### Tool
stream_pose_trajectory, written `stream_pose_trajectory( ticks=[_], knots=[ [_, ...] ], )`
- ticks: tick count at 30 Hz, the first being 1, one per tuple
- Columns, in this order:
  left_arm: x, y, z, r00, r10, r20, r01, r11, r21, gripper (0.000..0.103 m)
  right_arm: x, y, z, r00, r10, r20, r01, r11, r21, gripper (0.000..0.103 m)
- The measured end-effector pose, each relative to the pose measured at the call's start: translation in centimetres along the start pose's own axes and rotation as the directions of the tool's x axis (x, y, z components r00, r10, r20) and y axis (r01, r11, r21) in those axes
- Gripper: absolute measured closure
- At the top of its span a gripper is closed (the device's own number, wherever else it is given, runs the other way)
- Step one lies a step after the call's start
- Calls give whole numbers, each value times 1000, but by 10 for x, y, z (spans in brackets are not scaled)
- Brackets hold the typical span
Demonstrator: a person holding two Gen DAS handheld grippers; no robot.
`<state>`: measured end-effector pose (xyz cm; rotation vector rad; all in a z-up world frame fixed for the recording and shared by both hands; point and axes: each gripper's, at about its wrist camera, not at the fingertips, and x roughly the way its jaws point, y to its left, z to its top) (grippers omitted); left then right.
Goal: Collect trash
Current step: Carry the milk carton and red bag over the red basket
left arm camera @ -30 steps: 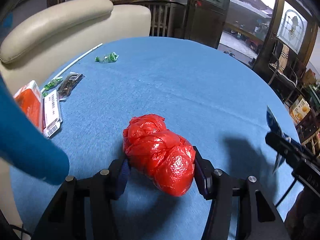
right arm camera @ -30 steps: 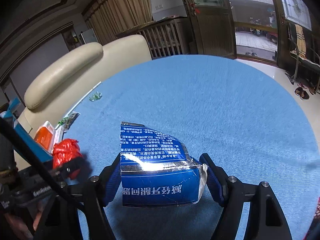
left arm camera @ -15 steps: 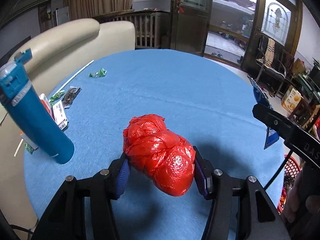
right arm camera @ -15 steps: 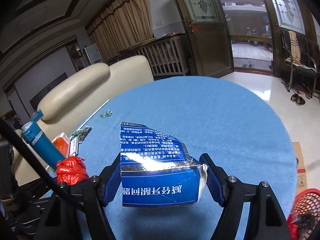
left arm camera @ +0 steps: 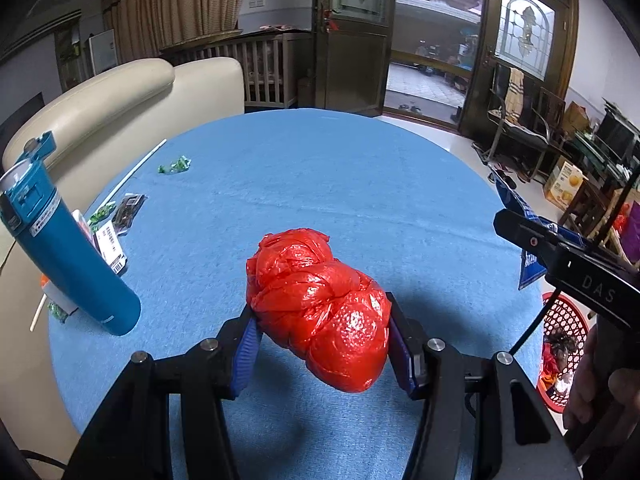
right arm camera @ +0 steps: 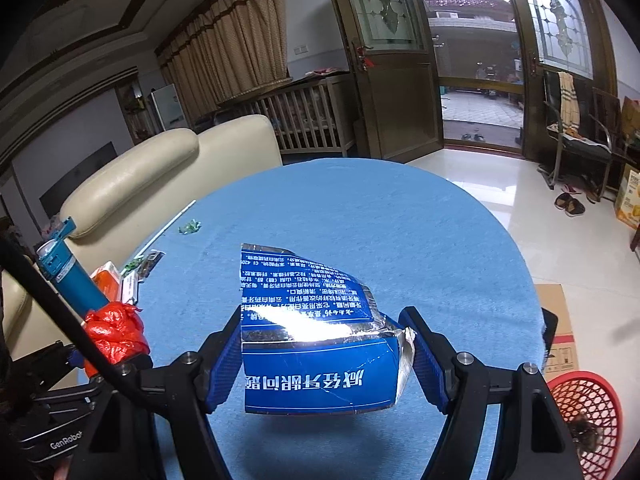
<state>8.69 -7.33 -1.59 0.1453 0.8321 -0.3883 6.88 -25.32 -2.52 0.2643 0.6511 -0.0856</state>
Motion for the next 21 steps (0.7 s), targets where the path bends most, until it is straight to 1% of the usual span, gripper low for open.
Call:
stream_pose_trajectory(
  ticks=[9,17,21],
  knots=[
    [-1,-7,5,1000,-30,-7,30,998,47,45,-1,-2,5,1000,-15,-12,15,1000,3,26],
    [-1,-19,2,998,-61,-24,63,993,101,45,5,-1,-1,998,-29,-54,29,1000,5,26],
    [-4,-21,3,998,-59,-21,61,992,109,45,3,-1,-4,997,-31,-64,31,1000,-7,26]
  ],
)
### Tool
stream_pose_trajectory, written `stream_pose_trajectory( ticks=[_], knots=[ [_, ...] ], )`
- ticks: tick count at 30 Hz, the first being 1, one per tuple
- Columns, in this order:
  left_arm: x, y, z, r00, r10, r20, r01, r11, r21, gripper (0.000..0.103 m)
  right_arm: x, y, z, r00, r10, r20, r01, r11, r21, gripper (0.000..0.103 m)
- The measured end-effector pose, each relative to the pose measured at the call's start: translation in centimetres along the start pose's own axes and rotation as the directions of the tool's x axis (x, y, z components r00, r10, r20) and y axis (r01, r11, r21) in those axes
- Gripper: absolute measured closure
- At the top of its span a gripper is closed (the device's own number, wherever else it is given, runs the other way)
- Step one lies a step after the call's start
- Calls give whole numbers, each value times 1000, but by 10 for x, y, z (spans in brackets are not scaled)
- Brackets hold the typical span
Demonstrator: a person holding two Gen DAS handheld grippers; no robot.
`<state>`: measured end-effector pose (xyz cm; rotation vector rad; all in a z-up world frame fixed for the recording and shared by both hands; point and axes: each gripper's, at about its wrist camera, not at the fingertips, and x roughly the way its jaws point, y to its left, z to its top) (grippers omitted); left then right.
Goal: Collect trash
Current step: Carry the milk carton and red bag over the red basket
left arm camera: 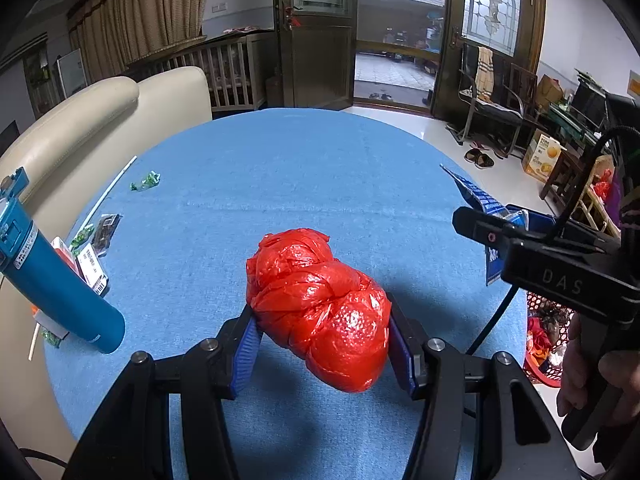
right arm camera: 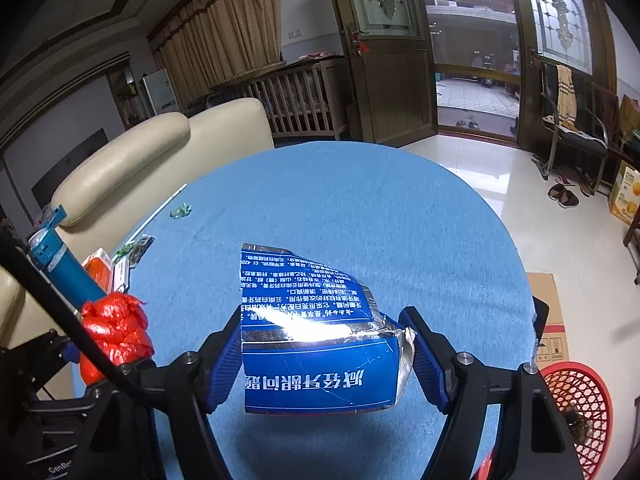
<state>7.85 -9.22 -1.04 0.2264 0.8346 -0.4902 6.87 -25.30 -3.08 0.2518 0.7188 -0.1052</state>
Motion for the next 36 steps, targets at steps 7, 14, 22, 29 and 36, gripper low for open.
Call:
stream_pose_trajectory(
  ticks=[7,14,22,29,36],
  knots=[
    [-10,-12,-1,1000,1,10,-1,1000,18,45,-14,-11,-7,1000,5,11,-5,1000,20,26],
    [-32,-30,0,999,-8,39,6,999,45,45,-45,-23,-9,997,12,71,-15,999,42,26],
    [-35,-49,-7,999,22,23,-23,998,62,45,-86,-42,-22,991,19,136,-28,998,61,26],
    [-46,-70,-9,998,49,42,-53,993,108,45,-107,-61,-31,987,20,162,-35,995,93,26],
    [-53,-83,-13,997,59,56,-66,988,142,45,-119,-74,-37,983,16,182,-37,993,114,26]
  ],
)
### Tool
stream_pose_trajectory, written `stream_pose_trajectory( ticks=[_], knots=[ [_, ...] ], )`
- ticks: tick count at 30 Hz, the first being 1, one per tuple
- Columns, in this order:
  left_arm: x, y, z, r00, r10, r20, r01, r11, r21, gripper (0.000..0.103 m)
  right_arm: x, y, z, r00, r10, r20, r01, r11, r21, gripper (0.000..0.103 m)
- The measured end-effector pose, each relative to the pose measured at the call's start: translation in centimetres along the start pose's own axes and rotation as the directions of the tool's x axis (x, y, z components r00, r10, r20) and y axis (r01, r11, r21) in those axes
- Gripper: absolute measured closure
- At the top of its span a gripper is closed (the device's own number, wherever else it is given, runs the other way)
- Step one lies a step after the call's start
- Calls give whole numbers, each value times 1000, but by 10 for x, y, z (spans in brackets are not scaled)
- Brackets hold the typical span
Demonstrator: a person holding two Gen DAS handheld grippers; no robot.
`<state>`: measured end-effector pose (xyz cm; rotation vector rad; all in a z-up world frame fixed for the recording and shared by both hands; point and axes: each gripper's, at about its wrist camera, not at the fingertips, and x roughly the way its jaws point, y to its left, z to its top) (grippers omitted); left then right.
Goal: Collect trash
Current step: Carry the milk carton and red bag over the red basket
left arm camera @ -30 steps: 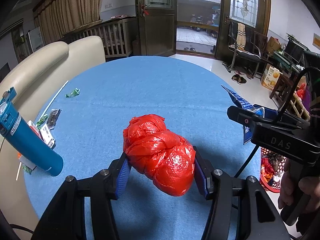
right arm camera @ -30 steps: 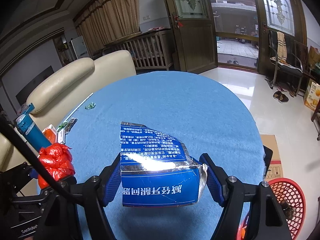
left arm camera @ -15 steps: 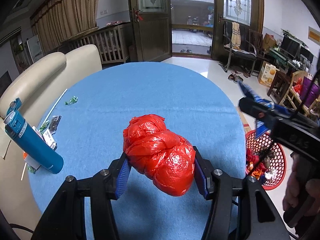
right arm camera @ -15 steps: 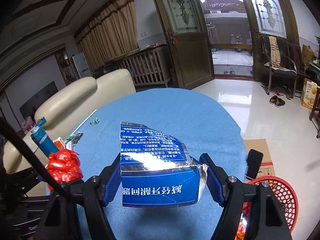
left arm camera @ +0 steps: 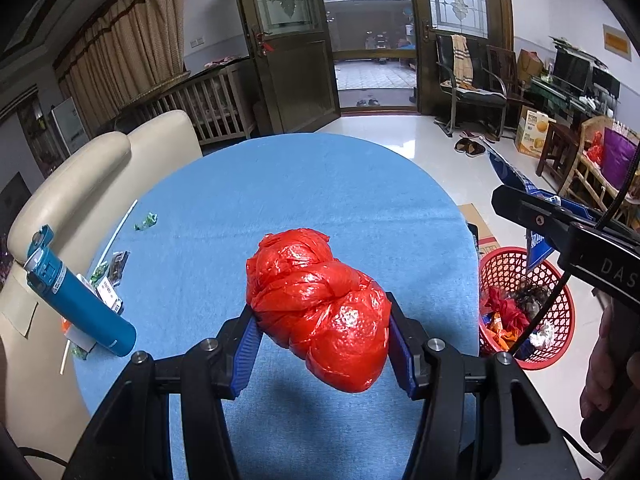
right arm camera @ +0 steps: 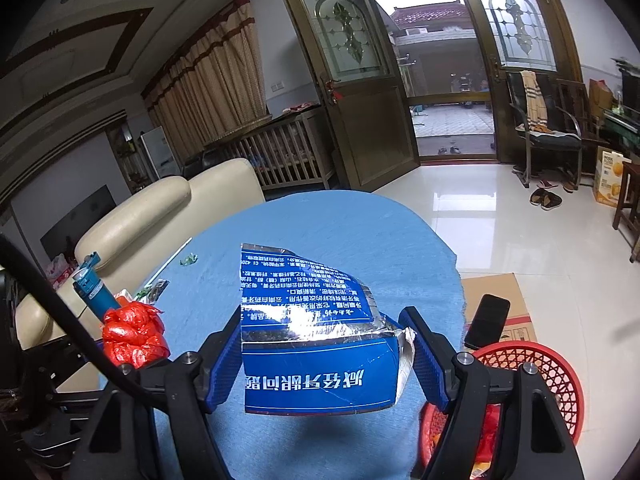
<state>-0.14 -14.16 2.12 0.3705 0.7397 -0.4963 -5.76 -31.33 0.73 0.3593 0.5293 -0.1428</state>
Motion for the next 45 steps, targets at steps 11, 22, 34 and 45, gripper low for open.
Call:
stream_pose_trajectory(
  ticks=[11,22,34,45],
  knots=[
    [3,-18,4,1000,-1,-11,1,999,44,45,-8,-25,-5,1000,-13,1,13,999,52,26],
    [9,-43,7,999,-11,-30,14,994,107,45,-15,-57,-11,999,-47,-9,48,992,117,26],
    [18,-84,14,998,-38,-45,47,975,219,45,-25,-104,-17,995,-100,1,98,971,216,26],
    [28,-135,26,994,-97,-48,107,937,333,45,-39,-160,-27,983,-185,2,174,930,324,26]
  ],
)
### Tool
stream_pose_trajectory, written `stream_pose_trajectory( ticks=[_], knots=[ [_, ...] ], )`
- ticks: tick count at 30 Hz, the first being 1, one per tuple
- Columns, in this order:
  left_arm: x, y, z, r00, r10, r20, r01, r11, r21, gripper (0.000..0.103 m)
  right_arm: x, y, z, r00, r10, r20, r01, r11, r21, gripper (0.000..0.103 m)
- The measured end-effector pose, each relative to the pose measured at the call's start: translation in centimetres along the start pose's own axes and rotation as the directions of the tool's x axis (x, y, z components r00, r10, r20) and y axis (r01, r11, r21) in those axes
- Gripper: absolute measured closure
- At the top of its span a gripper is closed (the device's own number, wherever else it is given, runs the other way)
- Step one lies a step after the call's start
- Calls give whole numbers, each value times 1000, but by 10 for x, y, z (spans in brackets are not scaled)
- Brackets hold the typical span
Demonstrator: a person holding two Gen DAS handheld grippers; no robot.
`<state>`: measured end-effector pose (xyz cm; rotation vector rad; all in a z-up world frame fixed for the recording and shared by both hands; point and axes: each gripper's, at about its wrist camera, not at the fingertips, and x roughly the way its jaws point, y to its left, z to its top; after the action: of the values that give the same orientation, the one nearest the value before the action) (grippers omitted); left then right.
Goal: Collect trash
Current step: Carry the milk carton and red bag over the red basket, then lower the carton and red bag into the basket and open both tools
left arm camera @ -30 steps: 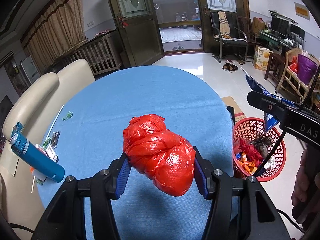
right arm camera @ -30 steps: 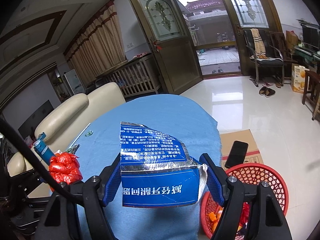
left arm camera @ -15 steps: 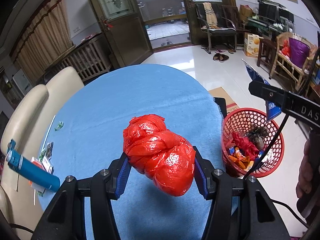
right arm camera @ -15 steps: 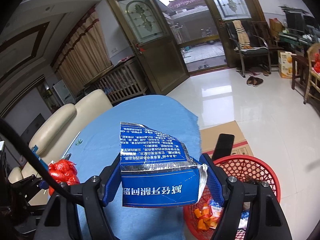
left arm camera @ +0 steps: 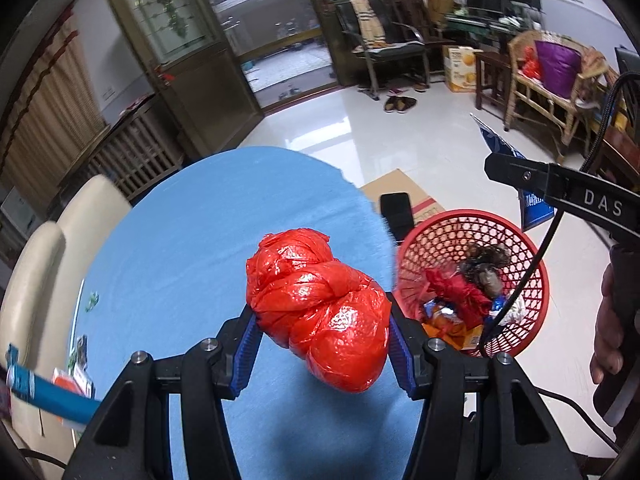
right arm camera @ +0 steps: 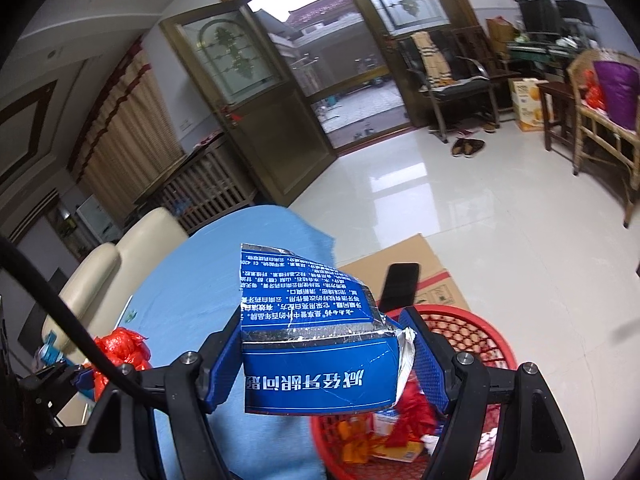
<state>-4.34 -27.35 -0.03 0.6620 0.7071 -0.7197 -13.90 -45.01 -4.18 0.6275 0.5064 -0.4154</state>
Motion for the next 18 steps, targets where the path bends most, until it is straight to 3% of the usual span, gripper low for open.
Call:
stream_pose_trajectory(
  ticks=[8,18],
  knots=[
    [12,-26,17,1000,-28,-5,28,998,62,44,-3,-49,4,998,-60,1,60,993,106,26],
    [26,-54,29,998,-53,-18,55,991,119,44,1,-79,6,997,-78,-22,81,982,171,26]
  ],
)
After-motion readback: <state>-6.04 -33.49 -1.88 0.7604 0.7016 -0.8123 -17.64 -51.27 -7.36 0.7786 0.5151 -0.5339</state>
